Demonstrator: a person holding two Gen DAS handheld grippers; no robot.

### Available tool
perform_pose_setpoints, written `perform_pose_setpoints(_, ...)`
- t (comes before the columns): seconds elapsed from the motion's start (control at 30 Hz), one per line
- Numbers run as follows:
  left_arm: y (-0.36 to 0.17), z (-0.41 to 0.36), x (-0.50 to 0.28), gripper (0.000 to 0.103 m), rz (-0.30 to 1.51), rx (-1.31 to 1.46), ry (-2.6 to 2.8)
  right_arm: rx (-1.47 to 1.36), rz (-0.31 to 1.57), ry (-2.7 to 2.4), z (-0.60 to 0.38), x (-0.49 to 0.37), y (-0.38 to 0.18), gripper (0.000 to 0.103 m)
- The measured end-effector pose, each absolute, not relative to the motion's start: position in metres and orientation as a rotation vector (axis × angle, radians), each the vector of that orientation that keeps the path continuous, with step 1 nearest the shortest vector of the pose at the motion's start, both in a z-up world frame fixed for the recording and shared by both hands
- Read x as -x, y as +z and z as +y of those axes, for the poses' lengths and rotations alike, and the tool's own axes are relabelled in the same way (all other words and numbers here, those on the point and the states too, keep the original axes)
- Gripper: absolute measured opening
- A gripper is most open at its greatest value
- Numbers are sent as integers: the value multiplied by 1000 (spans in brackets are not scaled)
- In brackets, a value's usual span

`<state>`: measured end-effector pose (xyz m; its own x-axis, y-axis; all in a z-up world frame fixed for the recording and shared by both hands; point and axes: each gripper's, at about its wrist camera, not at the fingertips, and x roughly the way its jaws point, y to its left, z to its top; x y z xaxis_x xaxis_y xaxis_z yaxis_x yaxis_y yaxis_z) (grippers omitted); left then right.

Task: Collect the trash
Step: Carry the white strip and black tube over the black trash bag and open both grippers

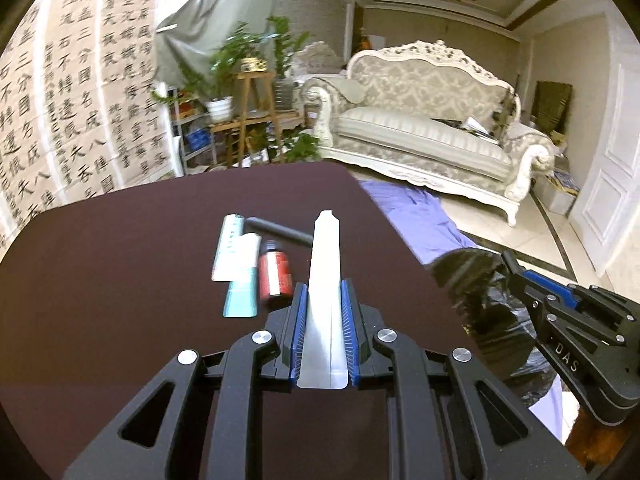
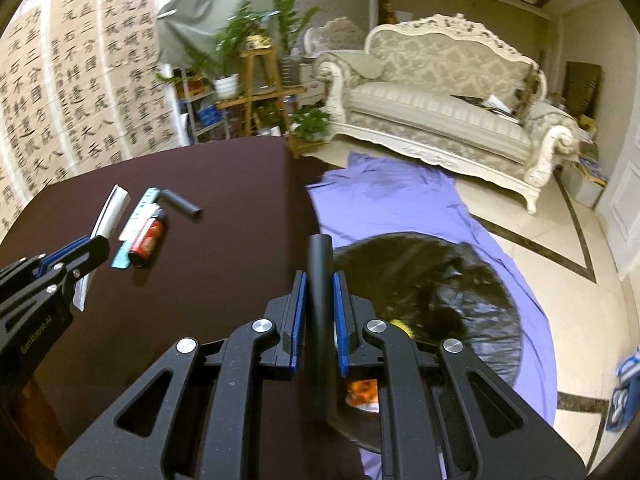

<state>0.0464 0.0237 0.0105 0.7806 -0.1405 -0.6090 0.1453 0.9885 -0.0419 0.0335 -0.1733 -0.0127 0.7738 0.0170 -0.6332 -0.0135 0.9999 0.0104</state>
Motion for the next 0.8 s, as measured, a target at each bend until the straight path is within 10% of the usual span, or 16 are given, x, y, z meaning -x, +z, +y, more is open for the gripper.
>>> perform_pose_setpoints(0.8, -13, -97, -66, 19, 702, -162, -274, -117, 712, -136, -273, -44, -48, 13)
